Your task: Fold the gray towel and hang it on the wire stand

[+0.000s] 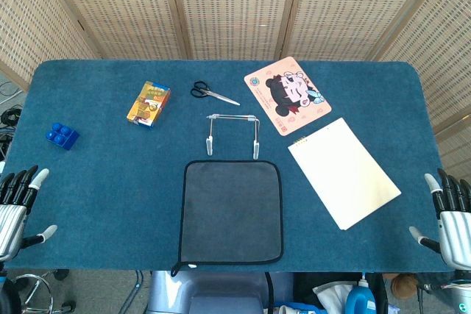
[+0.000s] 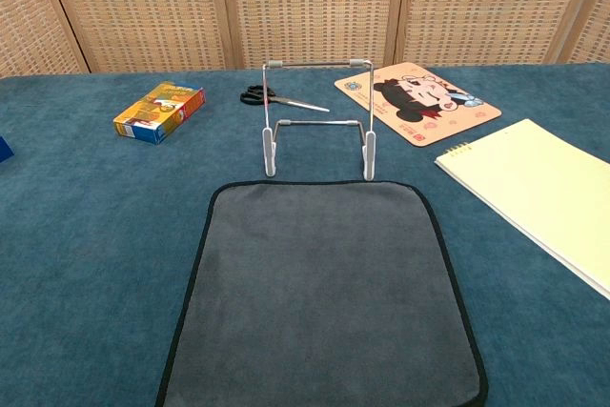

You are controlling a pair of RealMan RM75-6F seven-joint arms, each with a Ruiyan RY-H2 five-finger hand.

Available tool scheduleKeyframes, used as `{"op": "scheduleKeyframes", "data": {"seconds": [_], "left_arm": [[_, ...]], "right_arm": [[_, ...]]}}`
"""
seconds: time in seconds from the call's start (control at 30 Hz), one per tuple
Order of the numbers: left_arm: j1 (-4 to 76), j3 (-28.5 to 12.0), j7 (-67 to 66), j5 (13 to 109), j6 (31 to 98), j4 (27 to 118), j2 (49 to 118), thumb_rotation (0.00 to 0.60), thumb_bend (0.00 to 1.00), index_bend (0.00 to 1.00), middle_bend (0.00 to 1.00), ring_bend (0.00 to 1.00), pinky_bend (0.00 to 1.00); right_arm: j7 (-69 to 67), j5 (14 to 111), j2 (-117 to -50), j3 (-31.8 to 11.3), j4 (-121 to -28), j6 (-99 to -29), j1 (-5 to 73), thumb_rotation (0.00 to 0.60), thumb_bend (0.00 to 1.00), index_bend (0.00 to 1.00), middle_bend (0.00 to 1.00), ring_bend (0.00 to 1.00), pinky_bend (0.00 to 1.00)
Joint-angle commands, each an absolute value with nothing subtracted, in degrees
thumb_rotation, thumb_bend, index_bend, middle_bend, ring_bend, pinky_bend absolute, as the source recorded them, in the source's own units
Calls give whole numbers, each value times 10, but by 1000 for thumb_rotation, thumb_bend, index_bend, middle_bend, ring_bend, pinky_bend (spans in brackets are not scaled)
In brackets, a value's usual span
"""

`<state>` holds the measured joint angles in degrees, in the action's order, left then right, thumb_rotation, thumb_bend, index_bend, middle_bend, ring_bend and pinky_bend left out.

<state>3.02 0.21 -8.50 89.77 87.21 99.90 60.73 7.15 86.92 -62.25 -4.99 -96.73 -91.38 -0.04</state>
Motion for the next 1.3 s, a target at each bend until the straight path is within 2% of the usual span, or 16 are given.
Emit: {"op": "scheduleKeyframes", "data": {"seconds": [0.03, 0.33, 0.6, 0.67, 0.73, 0.8, 1.17, 1.3], "left_arm": [[30, 0, -80, 905, 879, 995, 609, 600, 160, 0, 0, 0, 0], [36, 0, -72, 914, 875, 978, 622, 600, 166, 0, 0, 0, 0], [107, 5, -48, 1010, 822, 890, 694, 600, 220, 3, 0, 0, 0], [135, 5, -40, 1043, 807, 866, 715, 600, 244, 55, 0, 0, 0], [170, 5, -21, 1086, 796, 831, 741, 600, 253, 164, 0, 0, 0], [196, 7, -11, 1113, 786, 797, 765, 600, 253, 213, 0, 0, 0], [282, 9, 7, 1121, 705, 669, 887, 600, 287, 305, 0, 0, 0], [295, 15, 19, 1123, 719, 609, 932, 600, 291, 338, 0, 0, 0]], "right_arm": [[71, 870, -622, -49, -968, -913, 0, 600, 0, 0, 0, 0, 0], [65, 864, -620, -50, -967, -909, 0, 600, 0, 0, 0, 0, 0], [62, 853, -618, -56, -967, -908, 0, 600, 0, 0, 0, 0, 0], [62, 850, -618, -57, -967, -907, 1, 600, 0, 0, 0, 0, 0], [62, 846, -619, -58, -967, -904, 3, 600, 0, 0, 0, 0, 0], [66, 842, -621, -59, -965, -900, 4, 600, 0, 0, 0, 0, 0], [69, 815, -625, -67, -955, -883, 10, 600, 0, 0, 0, 0, 0], [63, 814, -622, -67, -955, -883, 10, 600, 0, 0, 0, 0, 0]]}}
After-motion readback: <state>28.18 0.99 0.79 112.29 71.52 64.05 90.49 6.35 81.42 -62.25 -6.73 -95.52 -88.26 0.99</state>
